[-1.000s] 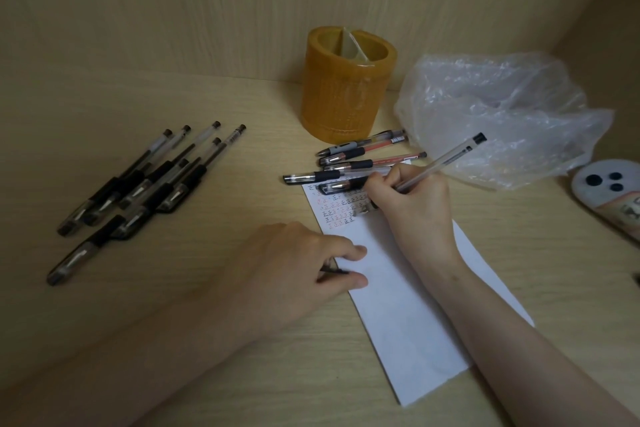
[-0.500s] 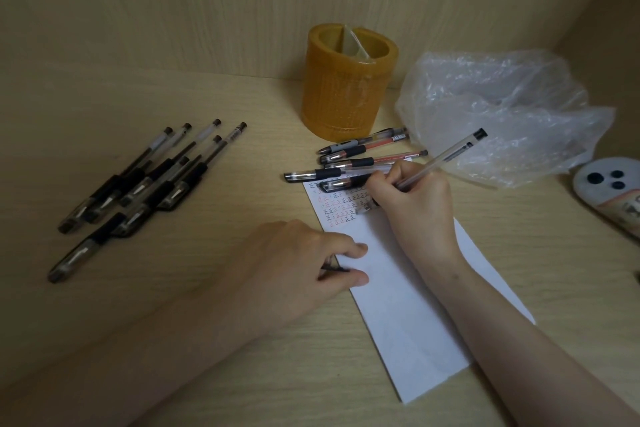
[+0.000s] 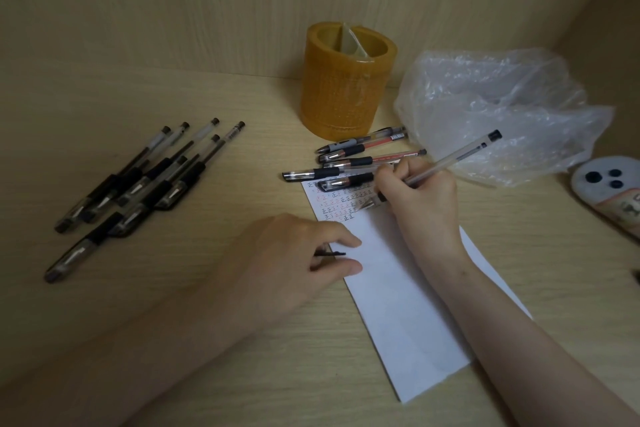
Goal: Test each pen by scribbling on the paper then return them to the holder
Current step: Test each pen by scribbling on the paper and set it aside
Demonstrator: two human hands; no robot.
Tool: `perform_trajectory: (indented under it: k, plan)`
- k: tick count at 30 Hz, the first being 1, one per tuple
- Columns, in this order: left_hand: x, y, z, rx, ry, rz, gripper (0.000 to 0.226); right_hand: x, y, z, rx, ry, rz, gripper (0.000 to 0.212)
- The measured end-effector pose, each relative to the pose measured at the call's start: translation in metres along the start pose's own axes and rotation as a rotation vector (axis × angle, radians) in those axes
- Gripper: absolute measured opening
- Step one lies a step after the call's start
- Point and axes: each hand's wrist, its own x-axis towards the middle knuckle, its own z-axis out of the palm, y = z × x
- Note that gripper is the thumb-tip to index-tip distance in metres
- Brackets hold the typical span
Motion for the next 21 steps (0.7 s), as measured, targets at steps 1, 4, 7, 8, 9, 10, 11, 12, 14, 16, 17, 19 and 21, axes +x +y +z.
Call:
perform_trajectory:
  k: [1, 4, 7, 8, 9, 10, 11, 12, 14, 16, 17, 19, 21]
  plan:
    - [0.0002, -0.0001, -0.0001, 0.014, -0.005, 0.005, 0.035, -0.0006, -0.0001, 0.0004, -0.026, -0.007, -0.011, 0.03]
    - [0.0003, -0.0007, 0.0007, 0.035, -0.014, 0.001, 0.034, -0.0016, 0.0005, 0.0018, -0.067, -0.015, -0.036, 0.03]
    - [-0.0001, -0.001, 0.0013, 0.056, -0.011, 0.007, 0.034, -0.0012, 0.002, 0.0016, -0.069, -0.03, -0.052, 0.034]
    - [-0.0002, -0.0014, 0.0013, 0.06, -0.01, 0.009, 0.034, -0.001, 0.0028, 0.0015, -0.069, -0.039, -0.057, 0.037]
    - [-0.0001, -0.0015, 0.0012, 0.06, -0.009, 0.011, 0.034, -0.0013, 0.0032, 0.0015, -0.07, -0.048, -0.062, 0.04]
    - [0.0, -0.0016, 0.0012, 0.061, -0.012, 0.012, 0.034, -0.0015, 0.0034, 0.0017, -0.07, -0.056, -0.067, 0.042]
    - [0.0002, -0.0014, 0.0013, 0.062, -0.016, 0.012, 0.035, -0.0016, 0.0035, 0.0019, -0.072, -0.061, -0.071, 0.043]
    - [0.0002, -0.0013, 0.0014, 0.064, -0.018, 0.013, 0.035, -0.0014, 0.0037, 0.002, -0.074, -0.063, -0.073, 0.043]
    - [0.0004, -0.0007, 0.0011, 0.065, -0.016, 0.012, 0.034, -0.0012, 0.0034, 0.002, -0.078, -0.067, -0.071, 0.041]
    - [0.0004, -0.0003, 0.0009, 0.064, -0.019, 0.009, 0.034, -0.0009, 0.0029, 0.0015, -0.081, -0.07, -0.07, 0.038]
    - [0.0004, -0.0001, 0.0008, 0.062, -0.021, 0.007, 0.034, -0.0007, 0.0028, 0.0014, -0.078, -0.07, -0.07, 0.039]
    - [0.0006, -0.0005, 0.0008, 0.05, -0.023, 0.004, 0.035, -0.0009, 0.0028, 0.0014, -0.07, -0.064, -0.069, 0.041]
    - [0.0009, -0.0007, 0.001, 0.047, -0.022, -0.001, 0.035, -0.0009, 0.0033, 0.0016, -0.061, -0.055, -0.067, 0.04]
